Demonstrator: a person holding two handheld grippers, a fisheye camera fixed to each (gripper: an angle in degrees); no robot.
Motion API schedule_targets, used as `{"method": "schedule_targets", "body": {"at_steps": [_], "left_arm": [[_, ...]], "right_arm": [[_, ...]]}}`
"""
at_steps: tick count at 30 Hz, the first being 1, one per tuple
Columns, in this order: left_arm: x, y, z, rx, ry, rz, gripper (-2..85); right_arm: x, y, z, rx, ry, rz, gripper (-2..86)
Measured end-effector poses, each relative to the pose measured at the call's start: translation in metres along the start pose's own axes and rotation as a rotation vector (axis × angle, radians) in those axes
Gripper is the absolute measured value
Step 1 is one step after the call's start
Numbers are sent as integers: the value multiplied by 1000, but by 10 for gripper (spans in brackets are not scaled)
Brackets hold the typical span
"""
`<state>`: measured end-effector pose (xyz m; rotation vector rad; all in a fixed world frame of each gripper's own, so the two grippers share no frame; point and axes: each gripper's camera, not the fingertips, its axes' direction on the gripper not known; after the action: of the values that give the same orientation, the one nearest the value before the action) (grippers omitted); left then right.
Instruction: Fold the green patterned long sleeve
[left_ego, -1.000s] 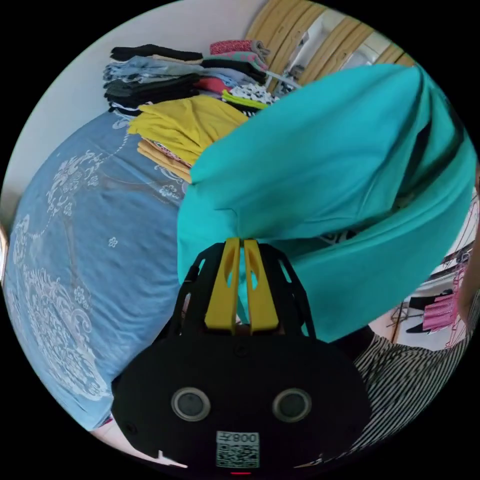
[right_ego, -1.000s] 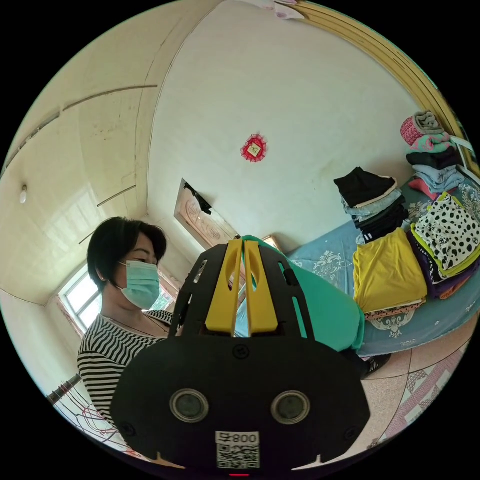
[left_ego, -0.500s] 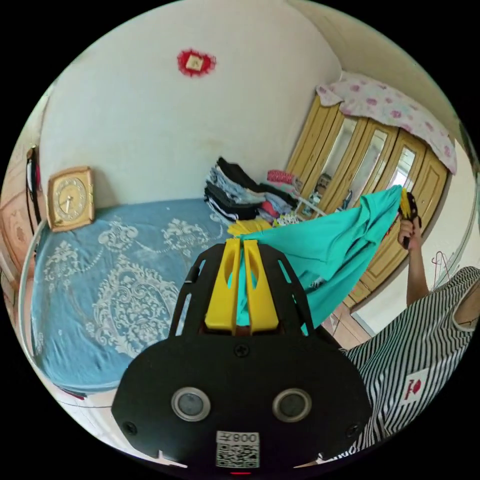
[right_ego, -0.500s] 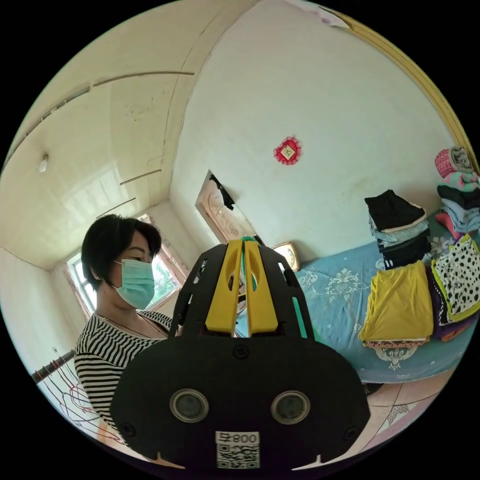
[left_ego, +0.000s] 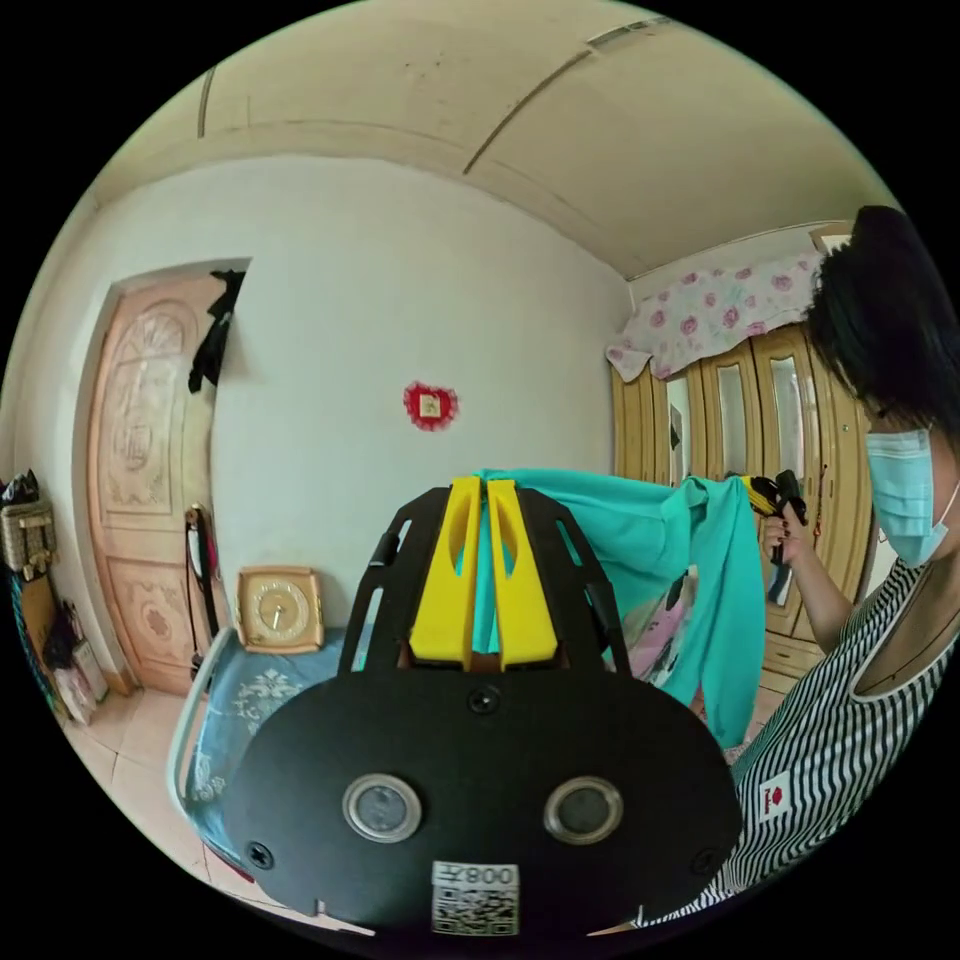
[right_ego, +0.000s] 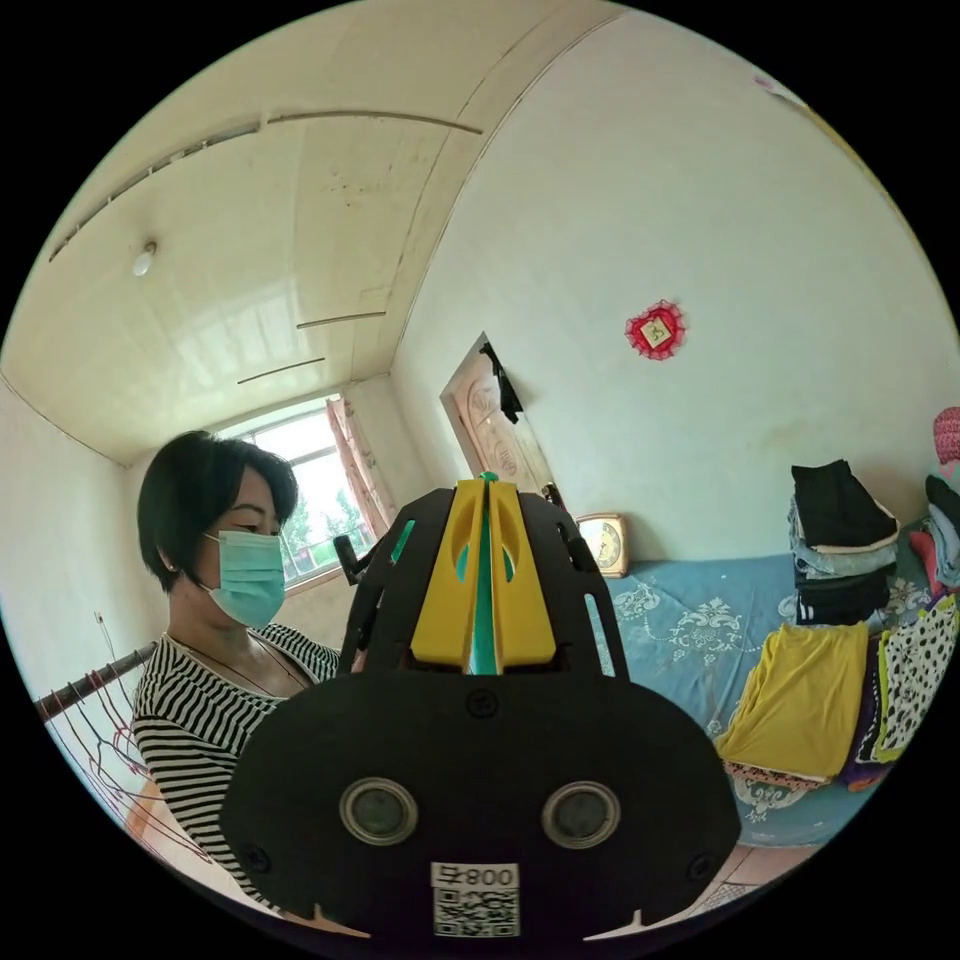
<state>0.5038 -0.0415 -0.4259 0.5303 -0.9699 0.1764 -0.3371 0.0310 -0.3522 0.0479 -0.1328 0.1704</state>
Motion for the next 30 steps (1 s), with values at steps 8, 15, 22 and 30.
{"method": "schedule_targets", "body": {"at_steps": [8,15,22,30], "left_arm": [[19,-55,-109,43,-132,107,8],[1,-87,-153,39,-150,85,8],[-29,-106,-166,55,-170,68,9],[-85,-134,-133,7,-200,19,9]], "right_arm": [[-41,27,9,-4,-62,-76,2],[-48,68,32,-13,-92,-96,2],[-42,128,57,-16,-118,-89,2],[-28,200,93,-35,-43,-104,3]]}}
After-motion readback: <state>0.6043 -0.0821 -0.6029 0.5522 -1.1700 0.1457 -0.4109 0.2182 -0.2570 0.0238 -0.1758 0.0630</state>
